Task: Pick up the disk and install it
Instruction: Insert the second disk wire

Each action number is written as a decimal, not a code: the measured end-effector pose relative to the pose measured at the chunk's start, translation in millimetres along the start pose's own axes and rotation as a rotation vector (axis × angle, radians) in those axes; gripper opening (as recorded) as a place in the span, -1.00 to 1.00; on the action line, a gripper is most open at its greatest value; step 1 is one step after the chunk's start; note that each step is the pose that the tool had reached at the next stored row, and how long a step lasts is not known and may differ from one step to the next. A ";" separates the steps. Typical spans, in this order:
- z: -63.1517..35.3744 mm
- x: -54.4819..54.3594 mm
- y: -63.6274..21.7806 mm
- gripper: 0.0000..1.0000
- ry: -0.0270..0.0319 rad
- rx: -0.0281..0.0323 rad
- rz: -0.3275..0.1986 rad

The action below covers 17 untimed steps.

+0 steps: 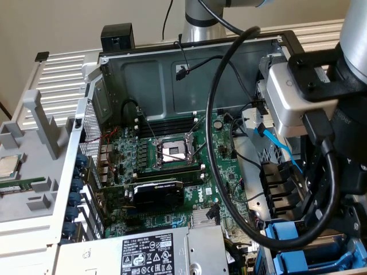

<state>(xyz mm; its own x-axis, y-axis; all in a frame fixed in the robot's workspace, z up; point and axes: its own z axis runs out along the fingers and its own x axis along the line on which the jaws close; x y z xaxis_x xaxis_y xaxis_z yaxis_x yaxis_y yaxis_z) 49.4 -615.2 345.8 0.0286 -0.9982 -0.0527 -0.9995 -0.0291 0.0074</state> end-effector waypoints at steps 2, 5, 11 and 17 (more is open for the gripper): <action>1.1 0.4 0.0 -0.67 -0.0008 0.0000 0.000; 1.2 0.3 0.0 -0.67 -0.0017 0.0000 0.000; 1.5 0.3 -0.9 -0.67 -0.0027 0.0001 0.000; 2.5 0.4 -0.9 -0.67 -0.0049 0.0001 0.000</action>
<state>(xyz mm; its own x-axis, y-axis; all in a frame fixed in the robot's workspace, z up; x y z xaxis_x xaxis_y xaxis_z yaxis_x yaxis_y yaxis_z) 50.3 -615.4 343.3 0.0286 -0.9979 -0.0576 -0.9996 -0.0291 0.0073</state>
